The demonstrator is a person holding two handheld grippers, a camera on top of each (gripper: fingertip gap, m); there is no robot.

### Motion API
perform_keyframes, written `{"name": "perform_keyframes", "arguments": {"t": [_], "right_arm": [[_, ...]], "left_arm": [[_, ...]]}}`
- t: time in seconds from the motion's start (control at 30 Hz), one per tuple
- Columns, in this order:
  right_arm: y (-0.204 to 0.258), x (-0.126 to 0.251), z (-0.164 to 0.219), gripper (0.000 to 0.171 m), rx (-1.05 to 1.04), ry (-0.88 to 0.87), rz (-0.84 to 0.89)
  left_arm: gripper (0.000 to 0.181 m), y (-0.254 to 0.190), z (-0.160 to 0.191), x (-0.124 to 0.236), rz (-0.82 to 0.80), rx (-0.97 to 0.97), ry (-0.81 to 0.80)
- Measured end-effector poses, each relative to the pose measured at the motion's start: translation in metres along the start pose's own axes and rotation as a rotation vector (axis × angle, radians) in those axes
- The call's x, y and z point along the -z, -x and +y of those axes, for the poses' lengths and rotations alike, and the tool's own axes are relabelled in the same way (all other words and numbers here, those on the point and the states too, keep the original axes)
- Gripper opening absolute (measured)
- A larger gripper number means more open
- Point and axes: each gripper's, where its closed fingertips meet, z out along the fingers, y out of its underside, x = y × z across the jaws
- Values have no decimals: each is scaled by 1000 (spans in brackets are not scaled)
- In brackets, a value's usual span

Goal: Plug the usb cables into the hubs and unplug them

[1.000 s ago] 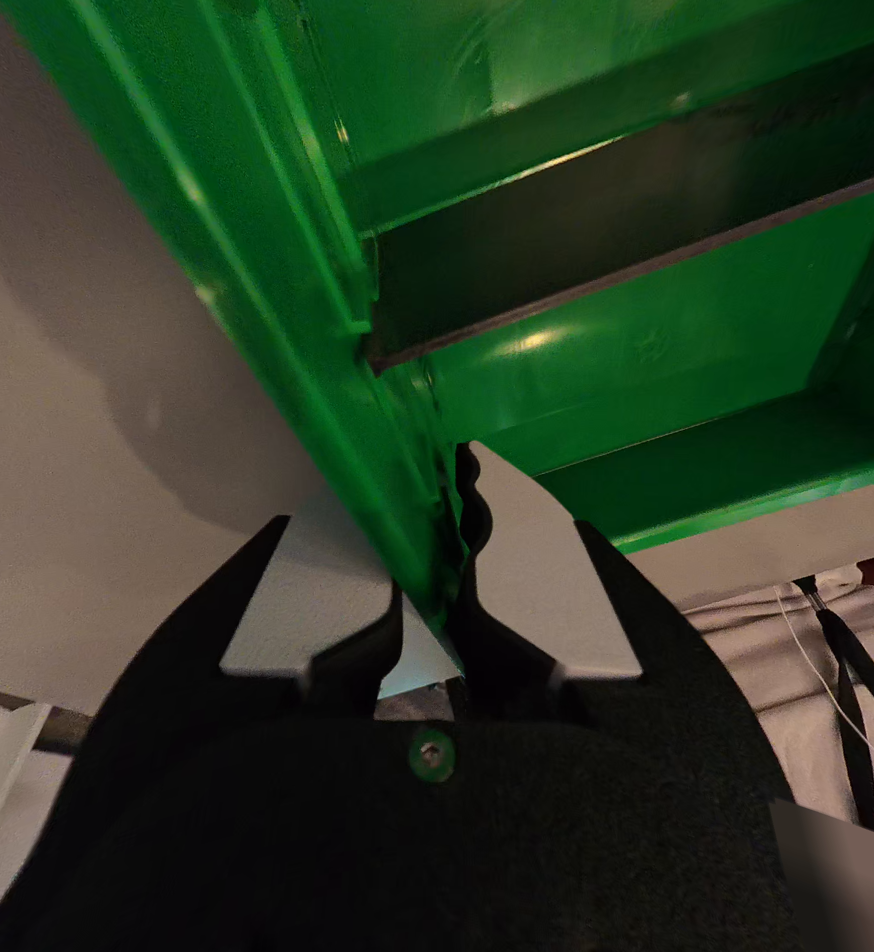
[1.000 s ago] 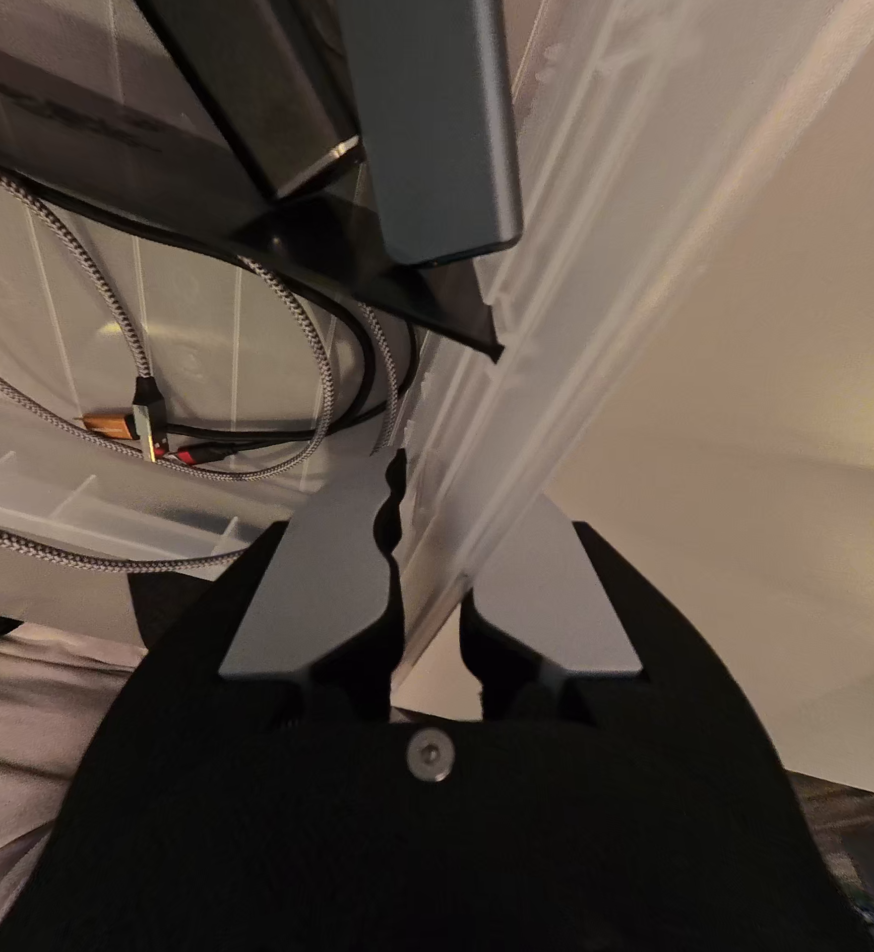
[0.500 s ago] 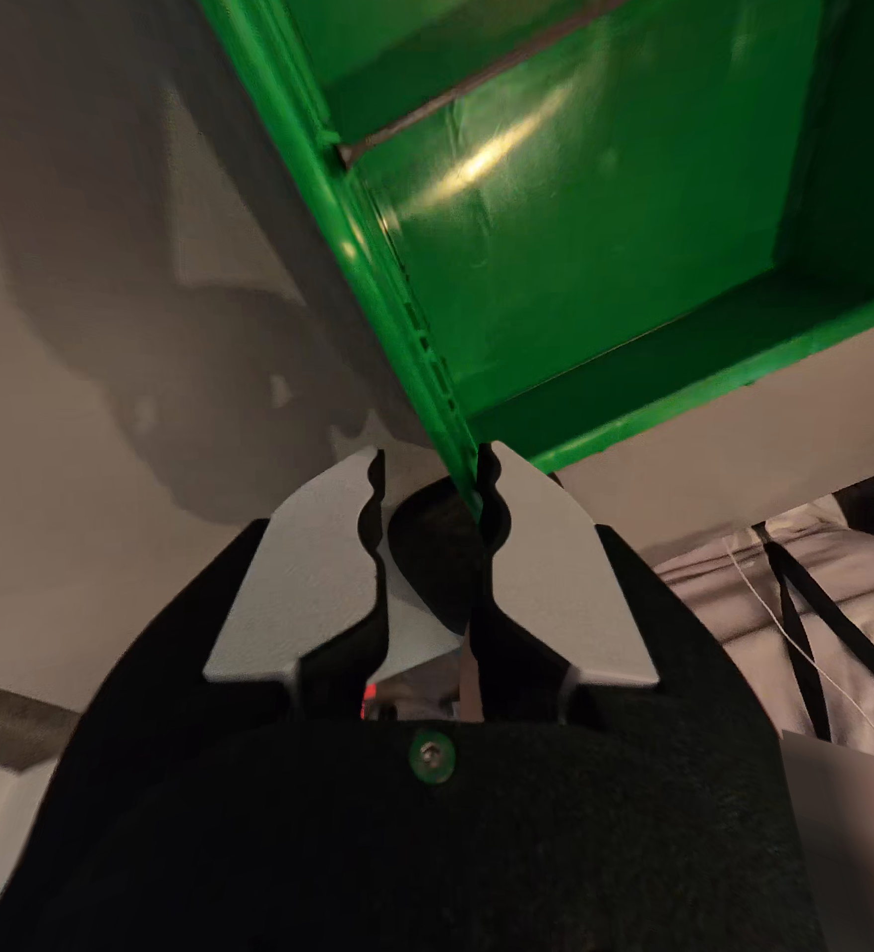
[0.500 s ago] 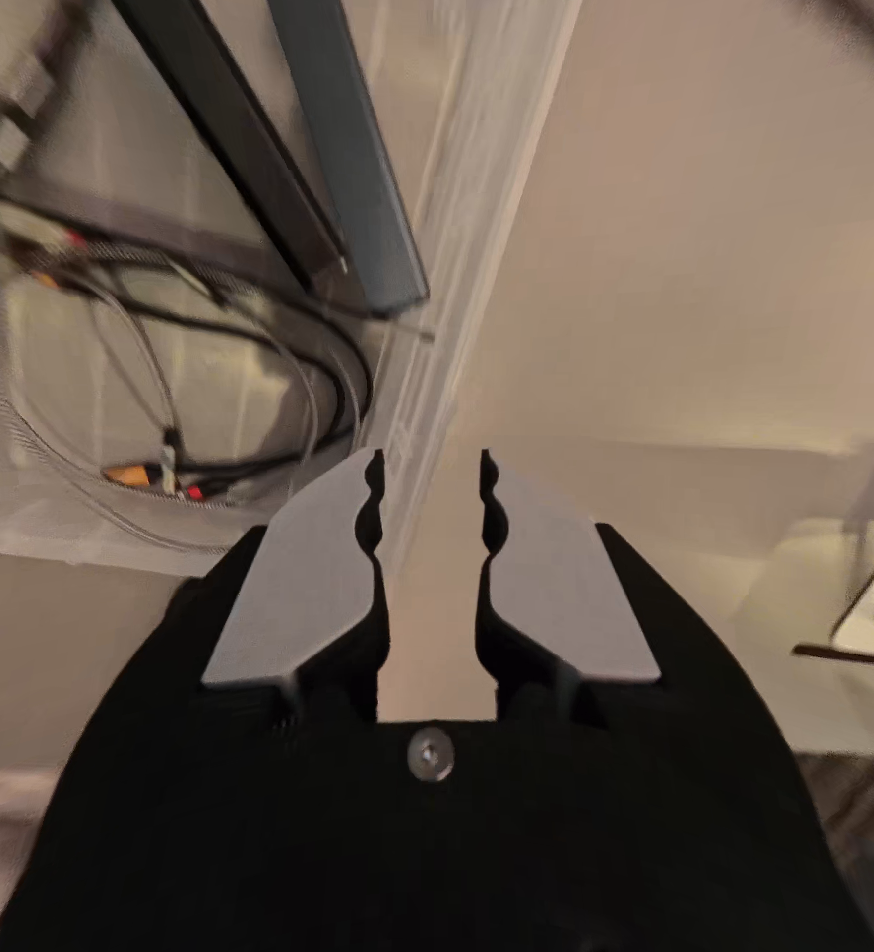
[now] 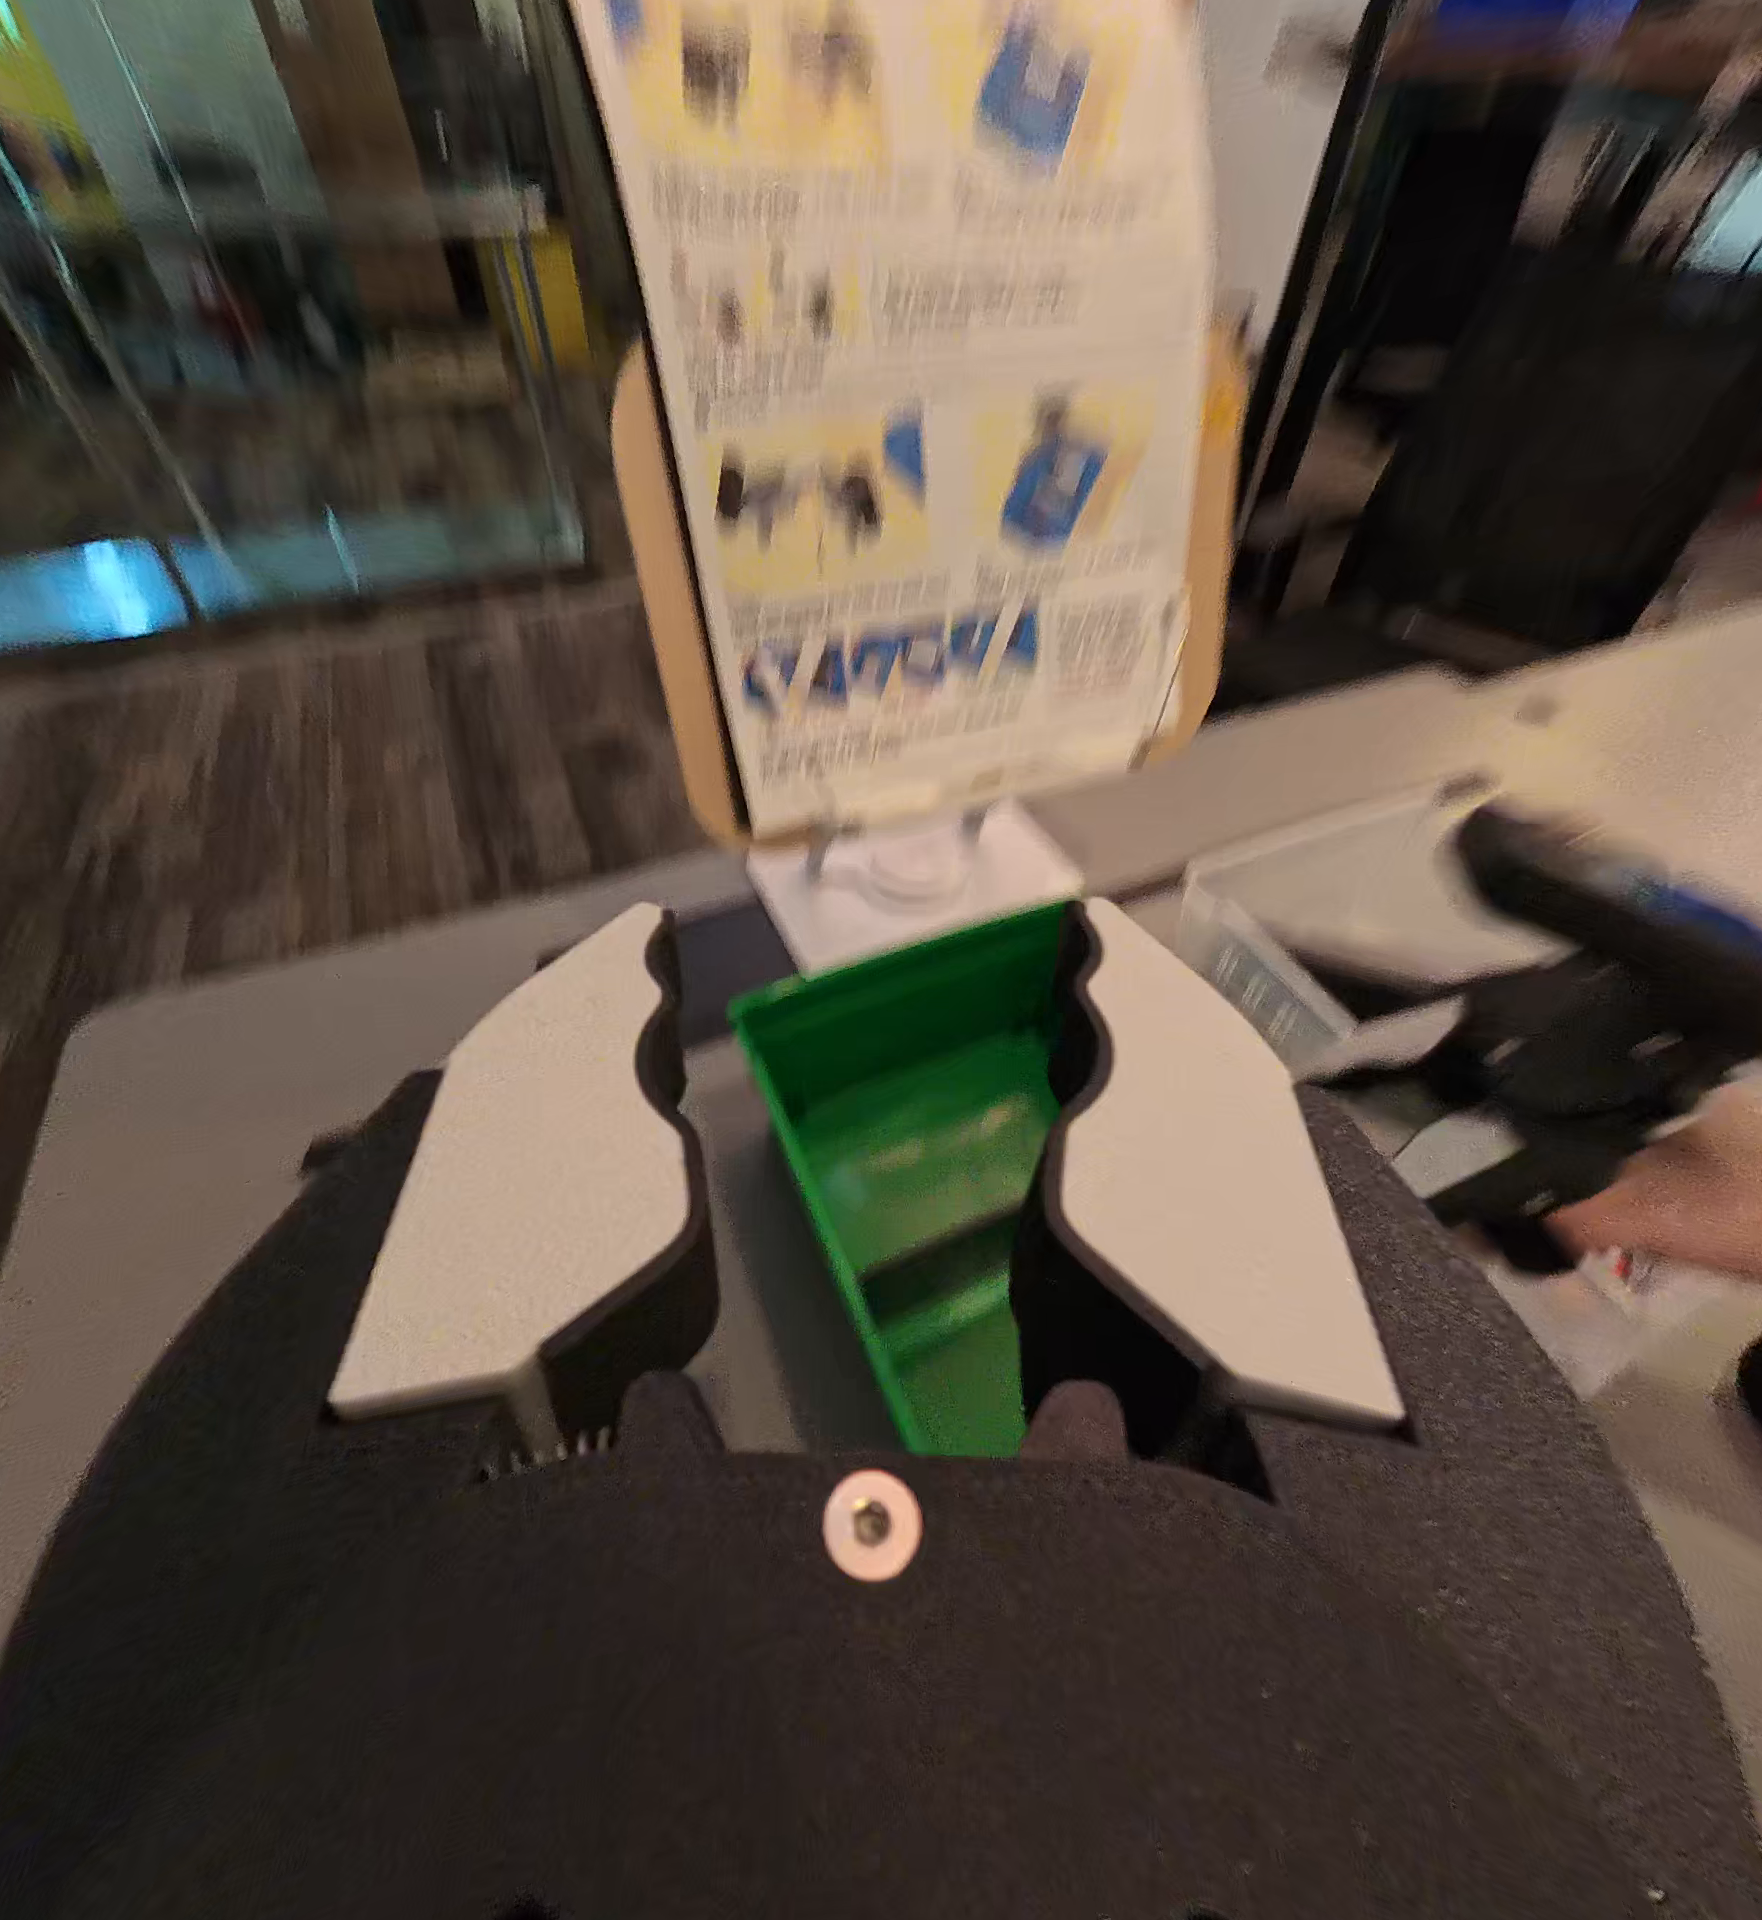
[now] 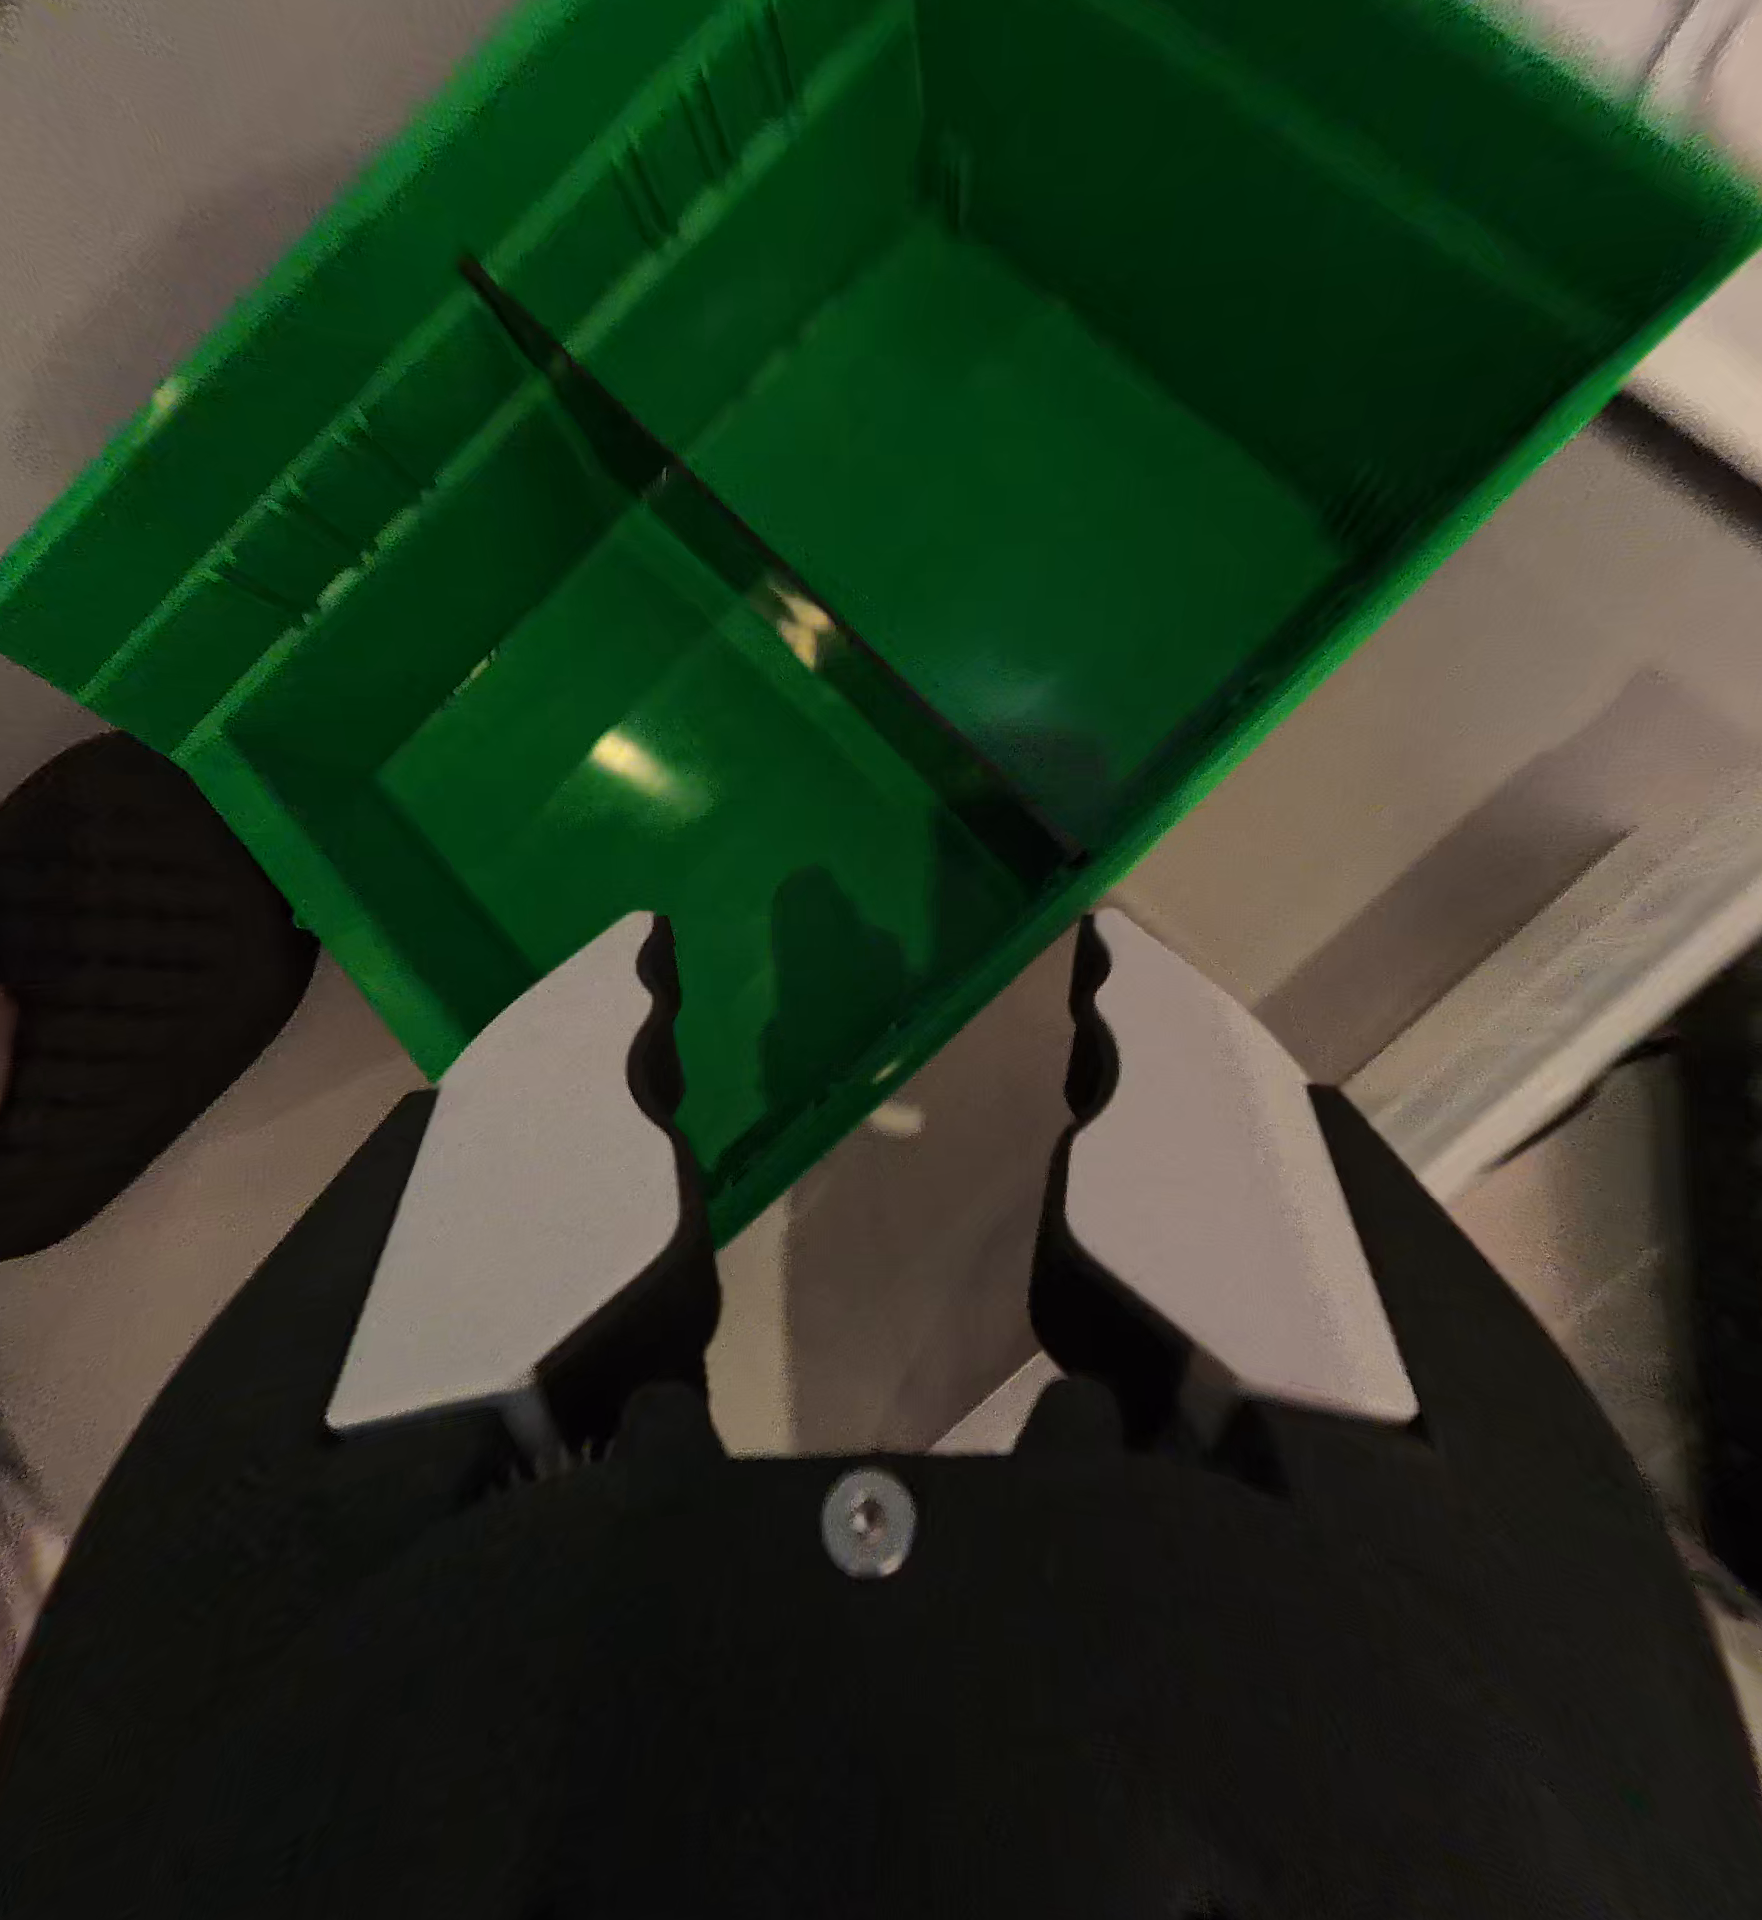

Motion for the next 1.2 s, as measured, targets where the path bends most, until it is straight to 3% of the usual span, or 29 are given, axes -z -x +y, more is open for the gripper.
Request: {"name": "perform_keyframes", "arguments": {"t": [0.03,0.1,0.17,0.47,0.63,0.73,1.0,1.2], "right_arm": [[0,-8,6,74,-45,70,-9],[-3,-19,20,76,-104,206,5],[-6,-28,26,70,-158,291,17],[-19,-55,46,22,-388,490,76],[-36,-53,47,7,-405,540,122],[-41,-47,46,6,-377,583,104],[-37,-3,29,7,-399,631,6],[-71,87,-3,6,-420,456,-40]], "left_arm": [[69,-8,-13,5,28,0,-98],[68,-26,-33,14,83,-24,-286],[68,-39,-42,15,94,-63,-344],[68,-26,-23,-26,-295,-325,-196],[72,-27,-18,-34,-319,-339,-159],[73,-28,-23,-28,-331,-339,-187],[77,-35,-31,-7,-279,-267,-236],[80,-63,-29,4,-80,-196,-231]]}}
